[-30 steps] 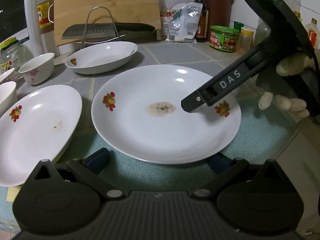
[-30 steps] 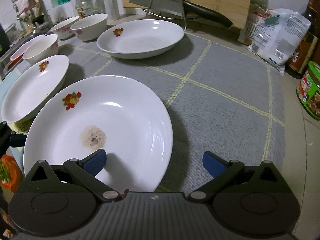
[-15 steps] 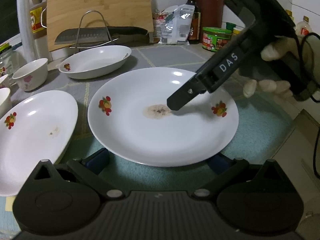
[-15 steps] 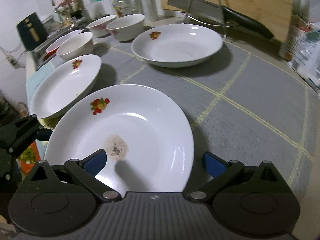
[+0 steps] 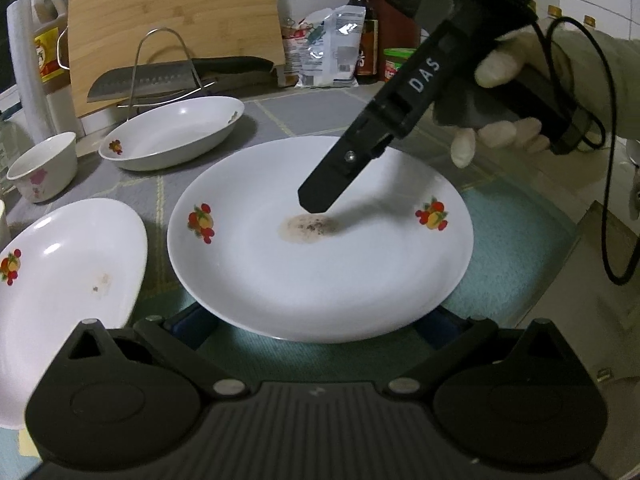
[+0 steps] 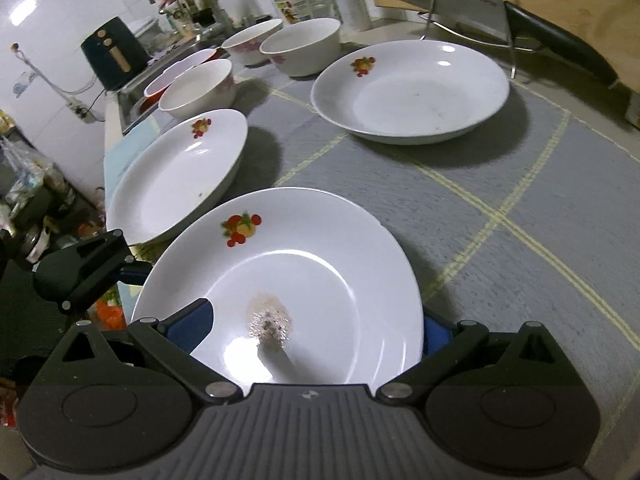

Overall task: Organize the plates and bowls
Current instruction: 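Carry the held plate across the mat with the right gripper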

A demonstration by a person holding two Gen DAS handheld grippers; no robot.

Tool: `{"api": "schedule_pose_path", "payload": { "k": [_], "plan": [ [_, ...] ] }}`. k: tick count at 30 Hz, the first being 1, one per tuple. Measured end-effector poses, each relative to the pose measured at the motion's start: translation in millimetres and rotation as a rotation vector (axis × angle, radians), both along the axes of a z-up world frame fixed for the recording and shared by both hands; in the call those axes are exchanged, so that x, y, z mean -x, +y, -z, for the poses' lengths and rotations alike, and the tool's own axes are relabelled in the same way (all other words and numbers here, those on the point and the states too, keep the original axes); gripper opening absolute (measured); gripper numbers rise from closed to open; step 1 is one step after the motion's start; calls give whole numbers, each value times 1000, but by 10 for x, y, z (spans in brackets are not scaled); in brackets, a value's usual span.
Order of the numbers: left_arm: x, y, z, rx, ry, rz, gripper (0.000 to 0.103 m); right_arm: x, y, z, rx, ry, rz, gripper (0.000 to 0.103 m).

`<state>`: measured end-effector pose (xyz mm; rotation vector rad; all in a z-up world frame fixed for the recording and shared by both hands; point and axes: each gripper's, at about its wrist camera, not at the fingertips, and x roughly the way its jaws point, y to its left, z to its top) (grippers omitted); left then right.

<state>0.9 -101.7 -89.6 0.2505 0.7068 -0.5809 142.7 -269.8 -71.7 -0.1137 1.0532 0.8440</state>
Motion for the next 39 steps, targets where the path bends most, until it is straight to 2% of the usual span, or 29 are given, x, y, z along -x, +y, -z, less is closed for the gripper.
{"api": "schedule_pose_path", "payload": {
  "k": [19, 32, 39],
  "plan": [
    [-21, 20, 2, -11, 10, 45, 103, -218, -6, -20, -34, 140, -23, 103],
    [-38, -6, -18, -29, 14, 53, 103, -221, 44, -46, 13, 150, -52, 103],
    [-77, -25, -27, -38, 29, 50, 103, -211, 34, -74, 7, 149, -54, 103]
  ]
}}
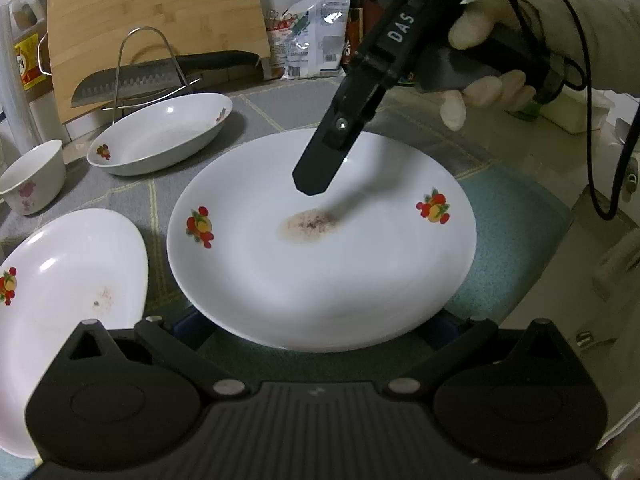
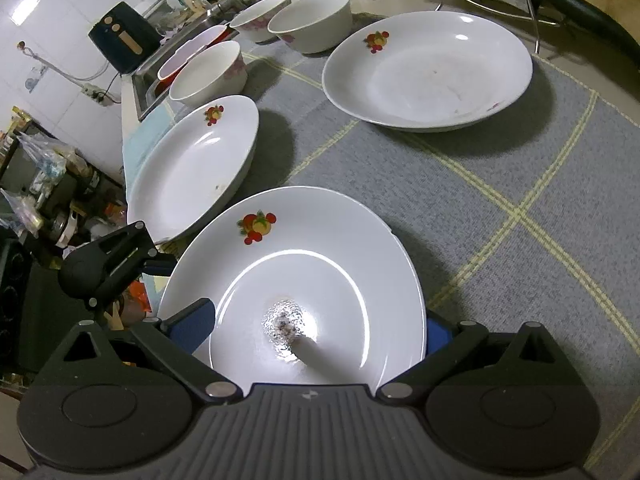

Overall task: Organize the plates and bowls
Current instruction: 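Carry the held plate across the mat with the right gripper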

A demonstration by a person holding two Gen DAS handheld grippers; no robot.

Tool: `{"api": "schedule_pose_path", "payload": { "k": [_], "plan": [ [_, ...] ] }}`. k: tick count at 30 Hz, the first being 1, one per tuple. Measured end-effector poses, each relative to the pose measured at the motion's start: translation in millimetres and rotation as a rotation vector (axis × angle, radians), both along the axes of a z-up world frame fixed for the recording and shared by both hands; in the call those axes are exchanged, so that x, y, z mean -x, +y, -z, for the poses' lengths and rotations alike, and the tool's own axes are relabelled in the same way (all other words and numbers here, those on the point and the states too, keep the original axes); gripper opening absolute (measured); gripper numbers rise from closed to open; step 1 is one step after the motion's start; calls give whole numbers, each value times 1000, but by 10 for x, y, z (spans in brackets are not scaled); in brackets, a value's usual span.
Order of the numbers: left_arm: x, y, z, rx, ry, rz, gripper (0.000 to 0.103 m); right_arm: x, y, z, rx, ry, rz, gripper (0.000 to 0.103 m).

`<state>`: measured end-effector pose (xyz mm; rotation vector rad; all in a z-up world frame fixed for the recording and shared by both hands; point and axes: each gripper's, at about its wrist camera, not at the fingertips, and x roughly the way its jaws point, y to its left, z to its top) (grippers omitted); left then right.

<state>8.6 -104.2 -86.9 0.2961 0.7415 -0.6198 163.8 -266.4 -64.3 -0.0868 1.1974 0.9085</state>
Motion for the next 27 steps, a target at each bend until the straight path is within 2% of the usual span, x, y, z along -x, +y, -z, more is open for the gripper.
{"api": "schedule_pose_path", "payload": {
  "k": [13, 27],
  "plan": [
    [-128, -131, -112, 5, 16, 19, 103, 2, -179, -113, -10, -30, 32, 103],
    [-517, -567, -171, 17, -14, 141, 103, -18, -774, -327, 11, -130, 179, 103]
  ]
}}
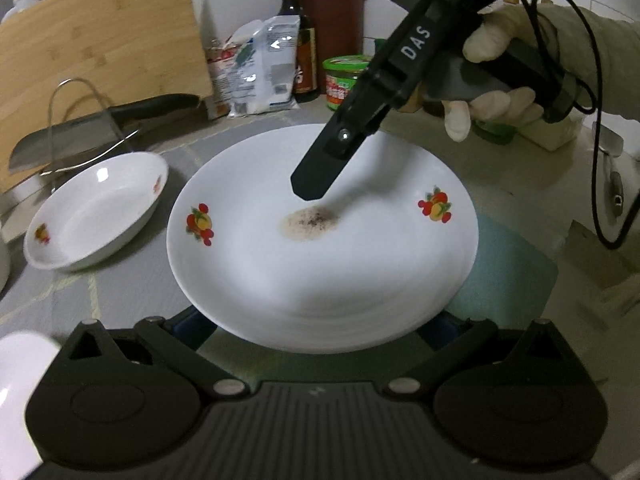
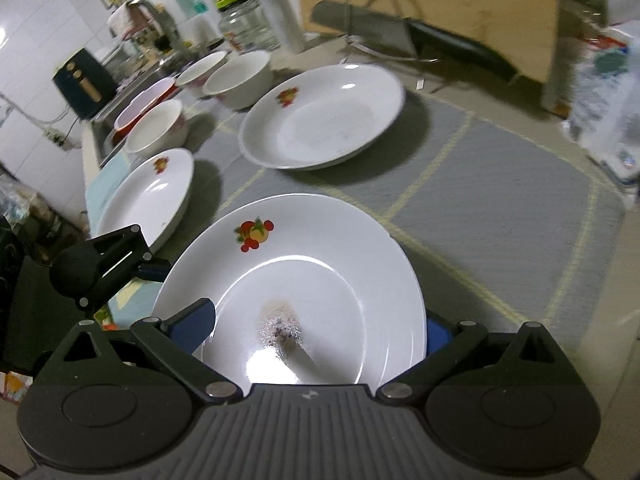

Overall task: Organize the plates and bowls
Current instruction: 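Carry the held plate across the mat with the right gripper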

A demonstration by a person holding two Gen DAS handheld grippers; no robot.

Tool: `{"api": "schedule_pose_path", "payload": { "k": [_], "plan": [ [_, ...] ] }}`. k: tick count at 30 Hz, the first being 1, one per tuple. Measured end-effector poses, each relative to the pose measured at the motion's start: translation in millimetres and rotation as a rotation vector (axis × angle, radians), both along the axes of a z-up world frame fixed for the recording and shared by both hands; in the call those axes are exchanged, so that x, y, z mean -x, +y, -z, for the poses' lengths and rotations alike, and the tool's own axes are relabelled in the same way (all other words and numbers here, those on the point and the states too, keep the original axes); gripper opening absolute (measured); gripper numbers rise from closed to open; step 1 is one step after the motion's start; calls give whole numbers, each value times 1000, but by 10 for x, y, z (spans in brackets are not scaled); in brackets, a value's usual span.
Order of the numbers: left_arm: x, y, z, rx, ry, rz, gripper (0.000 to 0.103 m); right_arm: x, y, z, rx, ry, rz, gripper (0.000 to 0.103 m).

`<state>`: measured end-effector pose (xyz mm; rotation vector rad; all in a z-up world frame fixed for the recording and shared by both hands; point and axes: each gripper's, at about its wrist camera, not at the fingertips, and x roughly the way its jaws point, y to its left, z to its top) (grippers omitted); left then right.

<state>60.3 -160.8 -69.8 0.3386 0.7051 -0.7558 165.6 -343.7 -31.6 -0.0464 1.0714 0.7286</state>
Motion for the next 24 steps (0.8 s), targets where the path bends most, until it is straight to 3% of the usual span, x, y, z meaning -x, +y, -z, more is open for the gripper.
{"api": "schedule_pose_path", "payload": {
  "k": [13, 24],
  "plan": [
    [-337, -307, 107, -15, -2, 54, 103, -174, -388, 93, 36, -31, 104, 103],
    [-588, -469, 182, -20, -2, 37, 103, -368, -516, 141, 68, -86, 141, 103]
  ]
}}
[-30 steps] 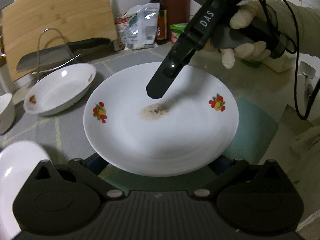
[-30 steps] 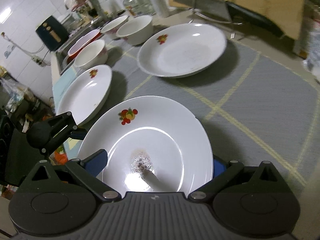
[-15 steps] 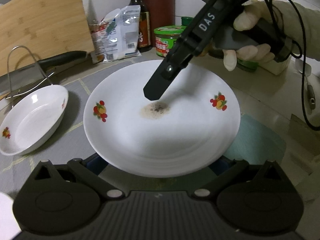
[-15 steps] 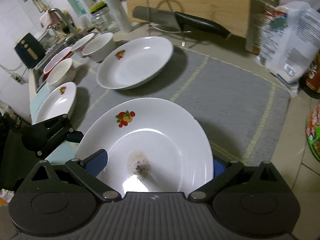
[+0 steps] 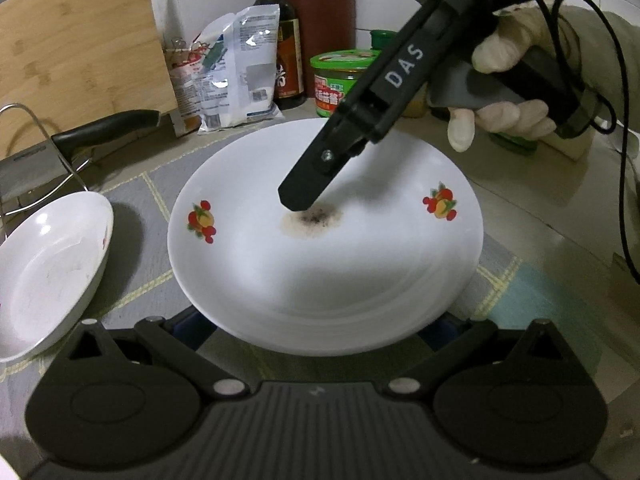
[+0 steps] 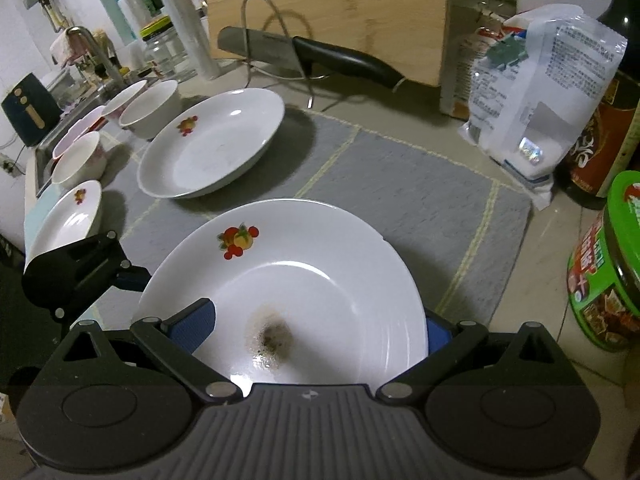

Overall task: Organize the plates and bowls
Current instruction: 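Carry the held plate across the mat with the right gripper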

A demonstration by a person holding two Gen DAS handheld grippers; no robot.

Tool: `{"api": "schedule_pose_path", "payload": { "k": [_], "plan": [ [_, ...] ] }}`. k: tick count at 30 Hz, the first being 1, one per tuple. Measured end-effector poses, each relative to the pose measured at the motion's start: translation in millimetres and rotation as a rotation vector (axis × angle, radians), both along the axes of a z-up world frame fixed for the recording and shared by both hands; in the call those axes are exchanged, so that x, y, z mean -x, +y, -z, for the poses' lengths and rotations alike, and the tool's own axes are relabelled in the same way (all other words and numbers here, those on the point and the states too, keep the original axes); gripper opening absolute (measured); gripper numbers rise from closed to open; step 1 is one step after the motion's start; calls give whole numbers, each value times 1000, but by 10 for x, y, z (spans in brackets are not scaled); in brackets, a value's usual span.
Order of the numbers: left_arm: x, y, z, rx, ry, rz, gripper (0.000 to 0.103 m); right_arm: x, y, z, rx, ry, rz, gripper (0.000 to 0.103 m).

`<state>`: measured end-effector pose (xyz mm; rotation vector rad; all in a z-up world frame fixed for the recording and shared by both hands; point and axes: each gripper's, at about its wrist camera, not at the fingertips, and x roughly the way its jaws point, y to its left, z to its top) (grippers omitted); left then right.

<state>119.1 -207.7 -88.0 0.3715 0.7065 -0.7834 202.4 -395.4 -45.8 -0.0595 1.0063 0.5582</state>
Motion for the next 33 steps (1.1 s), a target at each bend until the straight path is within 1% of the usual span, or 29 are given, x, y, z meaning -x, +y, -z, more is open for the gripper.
{"api": "schedule_pose_path", "payload": {
  "k": [11, 17, 21, 24, 27, 33],
  "plan": [
    [-148, -97, 41, 0, 4, -33, 103, -149, -53, 121, 7, -15, 34, 103],
    [-179, -107, 81, -10, 14, -39, 103, -169, -38, 191, 22, -18, 45, 103],
    [-158, -119, 89, -12, 0, -33, 103, -161, -33, 220, 28, -22, 59, 103],
    [-140, -109, 98, -3, 17, -31, 103, -155, -19, 210, 42, -35, 77, 103],
    [-108, -69, 90, 6, 28, -58, 103, -118, 3, 175, 65, -55, 84, 103],
    [-12, 86, -10, 54, 60, -127, 103, 20, 46, 46, 118, -123, 107, 103]
  ]
}}
